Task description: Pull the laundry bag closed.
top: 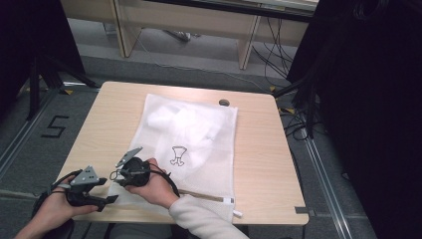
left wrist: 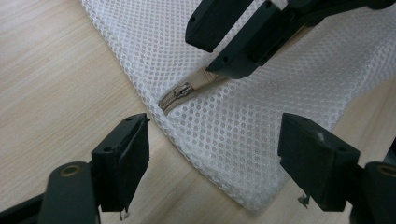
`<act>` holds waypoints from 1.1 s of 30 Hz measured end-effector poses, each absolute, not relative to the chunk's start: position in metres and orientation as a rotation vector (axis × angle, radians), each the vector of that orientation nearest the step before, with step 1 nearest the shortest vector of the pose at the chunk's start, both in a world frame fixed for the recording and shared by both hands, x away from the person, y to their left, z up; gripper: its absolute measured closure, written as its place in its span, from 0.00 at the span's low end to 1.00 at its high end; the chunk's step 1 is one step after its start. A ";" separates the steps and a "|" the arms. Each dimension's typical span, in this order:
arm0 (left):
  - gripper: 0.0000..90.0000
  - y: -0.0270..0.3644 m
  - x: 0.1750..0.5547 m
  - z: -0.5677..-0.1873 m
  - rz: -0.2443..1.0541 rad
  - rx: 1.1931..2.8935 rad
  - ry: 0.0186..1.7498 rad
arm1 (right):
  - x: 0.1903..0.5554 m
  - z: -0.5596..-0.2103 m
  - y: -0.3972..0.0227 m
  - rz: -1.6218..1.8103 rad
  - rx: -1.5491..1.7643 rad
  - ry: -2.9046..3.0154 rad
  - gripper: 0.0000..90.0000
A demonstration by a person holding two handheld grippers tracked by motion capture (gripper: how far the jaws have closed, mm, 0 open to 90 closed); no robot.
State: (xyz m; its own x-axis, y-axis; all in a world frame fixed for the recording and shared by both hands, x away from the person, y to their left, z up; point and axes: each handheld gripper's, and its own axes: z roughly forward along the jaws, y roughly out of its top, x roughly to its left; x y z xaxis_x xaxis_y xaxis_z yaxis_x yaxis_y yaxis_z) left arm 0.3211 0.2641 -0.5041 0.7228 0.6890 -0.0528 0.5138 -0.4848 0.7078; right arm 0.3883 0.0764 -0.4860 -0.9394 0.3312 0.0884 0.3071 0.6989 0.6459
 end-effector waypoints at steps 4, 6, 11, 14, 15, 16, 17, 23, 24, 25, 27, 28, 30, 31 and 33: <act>0.27 0.264 0.321 -0.504 0.307 2.192 0.907 | 0.388 -0.489 0.079 1.067 0.547 2.872 0.79; 0.27 0.265 0.321 -0.504 0.320 2.208 0.901 | 0.389 -0.491 0.082 1.067 0.538 2.873 0.79; 0.27 0.264 0.321 -0.504 0.314 2.211 0.902 | 0.390 -0.493 0.086 1.052 0.553 2.879 0.81; 0.27 0.265 0.321 -0.504 0.303 2.208 0.900 | 0.392 -0.494 0.088 1.043 0.546 2.883 0.82; 0.27 0.265 0.321 -0.504 0.303 2.208 0.900 | 0.392 -0.494 0.088 1.042 0.553 2.883 0.82; 0.27 0.265 0.321 -0.504 0.304 2.208 0.899 | 0.392 -0.495 0.089 1.051 0.562 2.880 0.83; 0.27 0.264 0.321 -0.504 0.302 2.199 0.904 | 0.393 -0.496 0.090 1.039 0.554 2.884 0.84; 0.27 0.264 0.321 -0.504 0.300 2.195 0.906 | 0.395 -0.497 0.091 1.042 0.523 2.893 0.90; 0.27 0.264 0.321 -0.504 0.300 2.196 0.906 | 0.395 -0.497 0.091 1.042 0.524 2.894 0.91; 0.27 0.264 0.321 -0.504 0.300 2.192 0.908 | 0.395 -0.497 0.091 1.042 0.525 2.894 0.91; 0.27 0.264 0.321 -0.504 0.300 2.192 0.908 | 0.393 -0.496 0.091 1.033 0.580 2.903 0.91; 0.27 0.264 0.321 -0.504 0.301 2.190 0.909 | 0.394 -0.495 0.090 1.040 0.570 2.909 0.91; 0.27 0.264 0.320 -0.504 0.300 2.181 0.940 | 0.393 -0.493 0.090 1.038 0.571 2.913 0.91; 0.28 0.265 0.322 -0.504 0.307 2.184 0.926 | 0.393 -0.492 0.090 1.040 0.563 2.912 0.91; 0.28 0.264 0.321 -0.504 0.285 2.163 0.954 | 0.392 -0.487 0.089 1.040 0.561 2.916 0.91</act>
State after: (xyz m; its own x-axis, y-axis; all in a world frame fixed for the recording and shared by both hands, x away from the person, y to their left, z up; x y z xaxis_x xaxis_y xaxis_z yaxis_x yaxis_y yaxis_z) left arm 0.3214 0.2640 -0.5044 0.6984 0.7102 -0.0882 0.5451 -0.4480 0.7086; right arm 0.3923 0.0888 -0.4870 -0.9365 0.3287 0.1225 0.3320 0.7180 0.6118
